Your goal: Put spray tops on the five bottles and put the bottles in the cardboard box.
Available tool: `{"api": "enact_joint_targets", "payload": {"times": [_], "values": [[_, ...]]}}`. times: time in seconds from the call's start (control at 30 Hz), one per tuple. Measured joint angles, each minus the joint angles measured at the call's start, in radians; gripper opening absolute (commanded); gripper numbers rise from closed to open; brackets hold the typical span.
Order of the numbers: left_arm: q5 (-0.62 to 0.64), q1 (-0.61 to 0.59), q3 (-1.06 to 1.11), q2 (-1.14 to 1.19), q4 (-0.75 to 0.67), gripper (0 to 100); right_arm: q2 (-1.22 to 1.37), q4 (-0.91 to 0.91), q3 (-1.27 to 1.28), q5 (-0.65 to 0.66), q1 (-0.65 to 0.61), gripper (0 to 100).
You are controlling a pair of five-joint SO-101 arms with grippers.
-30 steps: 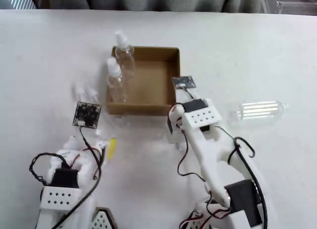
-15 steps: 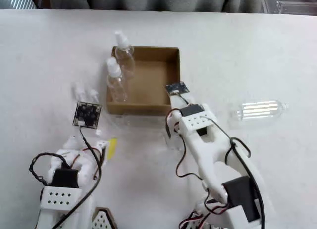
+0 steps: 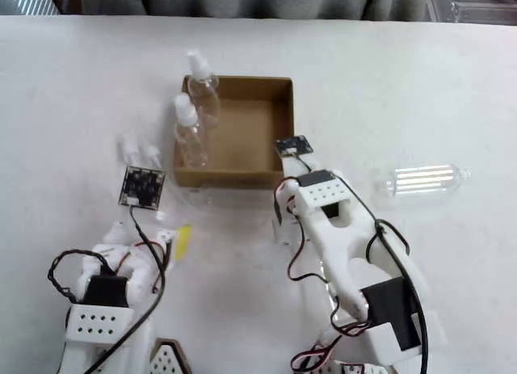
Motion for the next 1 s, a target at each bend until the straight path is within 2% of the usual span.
{"api": "enact_joint_targets", "payload": {"times": [0.37, 0.57, 0.77, 1.0], "values": [[0.0, 0.0, 0.0, 0.0, 0.0, 24, 0.002, 0.071, -0.206, 0.0, 0.118, 1.6], [0.0, 0.0, 0.0, 0.0, 0.0, 24, -0.026, 0.238, -0.29, 0.002, 0.17, 1.6], [0.0, 0.0, 0.0, 0.0, 0.0, 24, -0.166, 0.396, -0.296, 0.13, 0.278, 1.6], [0.0, 0.0, 0.0, 0.0, 0.0, 24, -0.199, 0.4, -0.273, 0.301, 0.503, 1.6]]}}
